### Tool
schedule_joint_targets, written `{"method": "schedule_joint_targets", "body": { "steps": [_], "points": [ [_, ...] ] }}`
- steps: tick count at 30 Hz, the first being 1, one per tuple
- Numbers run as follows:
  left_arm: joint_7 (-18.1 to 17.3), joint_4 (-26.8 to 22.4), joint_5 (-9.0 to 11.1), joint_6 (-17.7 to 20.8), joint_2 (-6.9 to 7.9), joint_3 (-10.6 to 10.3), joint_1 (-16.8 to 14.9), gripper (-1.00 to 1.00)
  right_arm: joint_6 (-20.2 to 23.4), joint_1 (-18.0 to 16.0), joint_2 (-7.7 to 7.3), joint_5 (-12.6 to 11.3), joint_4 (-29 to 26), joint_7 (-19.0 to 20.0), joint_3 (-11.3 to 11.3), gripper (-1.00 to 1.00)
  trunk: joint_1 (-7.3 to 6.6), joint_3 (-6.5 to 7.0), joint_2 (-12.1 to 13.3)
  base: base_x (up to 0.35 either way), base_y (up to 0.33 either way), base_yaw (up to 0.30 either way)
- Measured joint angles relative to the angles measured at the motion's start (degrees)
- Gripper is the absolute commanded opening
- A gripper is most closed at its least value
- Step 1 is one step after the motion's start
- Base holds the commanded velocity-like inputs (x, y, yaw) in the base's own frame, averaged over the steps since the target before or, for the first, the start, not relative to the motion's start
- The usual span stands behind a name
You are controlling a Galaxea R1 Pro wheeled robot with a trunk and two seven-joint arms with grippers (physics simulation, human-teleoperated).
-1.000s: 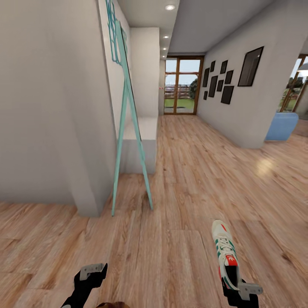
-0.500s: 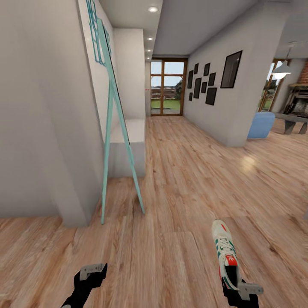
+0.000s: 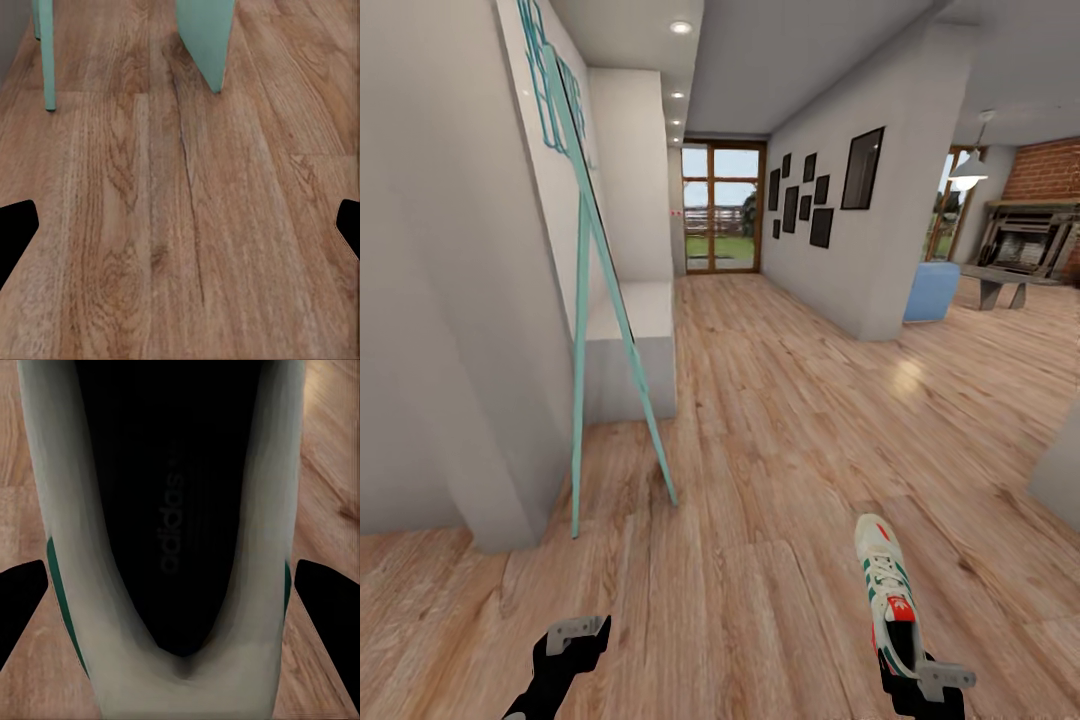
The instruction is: Pick up the two gym shoes and the two sandals from the corridor floor and place them onto the hallstand (shoe rack) in the corridor, making sure they are on the rack and not on the floor. Arrange them so the two gym shoes are next to each other and the two sandals are next to each other.
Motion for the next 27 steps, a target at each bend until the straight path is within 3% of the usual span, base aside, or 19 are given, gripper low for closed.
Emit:
{"method": "schedule_joint_targets", "body": {
  "steps": [7, 21, 27],
  "points": [
    [0.0, 0.0, 0.0, 0.0, 0.0, 0.0, 0.0, 1.0, 0.0, 0.0, 0.0, 0.0, 0.0, 0.0, 0.0, -1.0, 0.0, 0.23, 0.0, 0.0, 0.0, -0.139],
    [0.1, -0.1, 0.1, 0.0, 0.04, 0.0, 0.4, 1.0, 0.0, 0.1, 0.23, 0.1, 0.1, 0.0, -0.1, -1.0, 0.0, 0.28, 0.0, 0.0, 0.0, -0.009],
    [0.1, -0.1, 0.2, 0.0, 0.09, 0.1, 0.4, 1.0, 0.0, 0.1, -0.23, -0.1, 0.1, -0.1, -0.1, -1.0, 0.0, 0.28, 0.0, 0.0, 0.169, 0.0]
  ]
}}
